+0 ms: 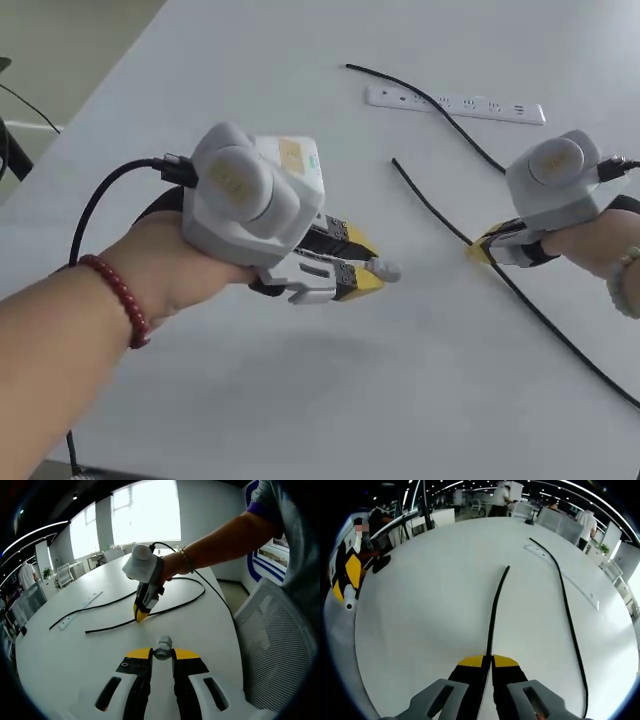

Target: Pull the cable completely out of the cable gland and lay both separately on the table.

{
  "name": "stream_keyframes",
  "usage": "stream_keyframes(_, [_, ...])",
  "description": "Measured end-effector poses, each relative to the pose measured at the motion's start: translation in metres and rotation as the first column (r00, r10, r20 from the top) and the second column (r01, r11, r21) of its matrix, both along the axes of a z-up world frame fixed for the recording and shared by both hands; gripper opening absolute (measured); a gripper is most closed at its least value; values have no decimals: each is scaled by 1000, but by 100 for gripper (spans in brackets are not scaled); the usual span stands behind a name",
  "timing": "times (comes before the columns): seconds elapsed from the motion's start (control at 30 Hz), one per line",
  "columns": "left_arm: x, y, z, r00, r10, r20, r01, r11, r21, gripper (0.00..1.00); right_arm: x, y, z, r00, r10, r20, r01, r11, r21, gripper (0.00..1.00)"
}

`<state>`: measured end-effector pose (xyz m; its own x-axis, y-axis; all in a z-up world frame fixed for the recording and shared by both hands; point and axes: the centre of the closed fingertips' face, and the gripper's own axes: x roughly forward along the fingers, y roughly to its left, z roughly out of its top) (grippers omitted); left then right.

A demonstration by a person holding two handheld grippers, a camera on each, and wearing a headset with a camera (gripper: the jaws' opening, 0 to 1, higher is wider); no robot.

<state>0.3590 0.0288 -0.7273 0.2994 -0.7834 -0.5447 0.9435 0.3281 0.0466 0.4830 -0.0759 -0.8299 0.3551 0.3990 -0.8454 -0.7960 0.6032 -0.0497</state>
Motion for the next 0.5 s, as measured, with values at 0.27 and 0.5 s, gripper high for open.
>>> stream_keyframes(0.27, [-3, -2, -2, 1000, -2, -6, 2, 1000, -1, 16, -2, -1, 0, 1000, -8, -10, 8, 1000, 22, 1])
stream_keyframes(0.5, [-6, -3, -2, 1000, -3, -7, 3, 1000, -5, 16, -5, 0, 0, 1000, -2, -13, 2, 1000, 23, 2])
